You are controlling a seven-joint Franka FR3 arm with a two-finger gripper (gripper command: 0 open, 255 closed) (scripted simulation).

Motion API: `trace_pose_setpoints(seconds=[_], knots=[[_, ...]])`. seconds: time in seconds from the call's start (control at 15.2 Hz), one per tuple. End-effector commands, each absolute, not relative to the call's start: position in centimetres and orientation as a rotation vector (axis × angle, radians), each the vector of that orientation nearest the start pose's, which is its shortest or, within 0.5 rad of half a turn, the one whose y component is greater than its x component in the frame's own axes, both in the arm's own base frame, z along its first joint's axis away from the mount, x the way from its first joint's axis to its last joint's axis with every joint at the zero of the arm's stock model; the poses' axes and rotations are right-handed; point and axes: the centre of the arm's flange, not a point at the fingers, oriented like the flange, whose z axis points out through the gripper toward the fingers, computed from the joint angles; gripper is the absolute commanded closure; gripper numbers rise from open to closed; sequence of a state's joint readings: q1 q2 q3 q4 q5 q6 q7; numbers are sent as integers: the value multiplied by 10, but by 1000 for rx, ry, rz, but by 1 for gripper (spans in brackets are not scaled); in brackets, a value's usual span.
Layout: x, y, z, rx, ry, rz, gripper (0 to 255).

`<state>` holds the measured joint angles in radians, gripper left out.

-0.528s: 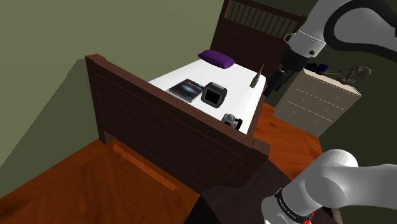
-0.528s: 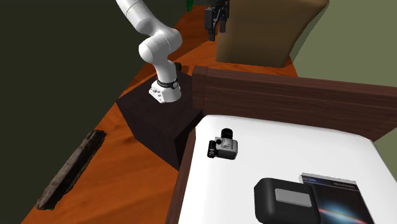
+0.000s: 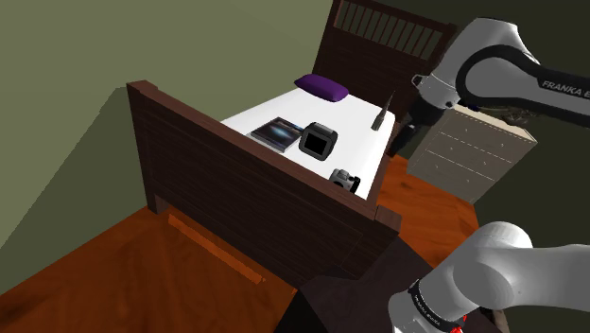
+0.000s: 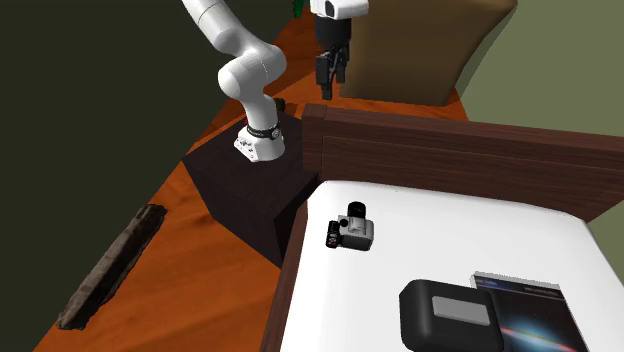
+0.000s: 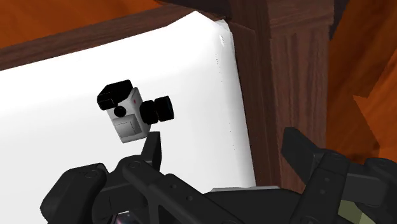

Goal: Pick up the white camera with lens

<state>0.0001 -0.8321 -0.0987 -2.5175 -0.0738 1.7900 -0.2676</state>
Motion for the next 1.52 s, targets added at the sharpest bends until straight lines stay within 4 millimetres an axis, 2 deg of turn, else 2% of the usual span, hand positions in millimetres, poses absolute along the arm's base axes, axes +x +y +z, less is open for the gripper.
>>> trace_pose_setpoints(seconds=[0.0, 0.73, 1.45], knots=[[316, -54, 522, -3130, -391, -173, 0], [357, -132, 406, -3076, -691, -230, 0], [417, -201, 292, -2991, -984, -285, 0]])
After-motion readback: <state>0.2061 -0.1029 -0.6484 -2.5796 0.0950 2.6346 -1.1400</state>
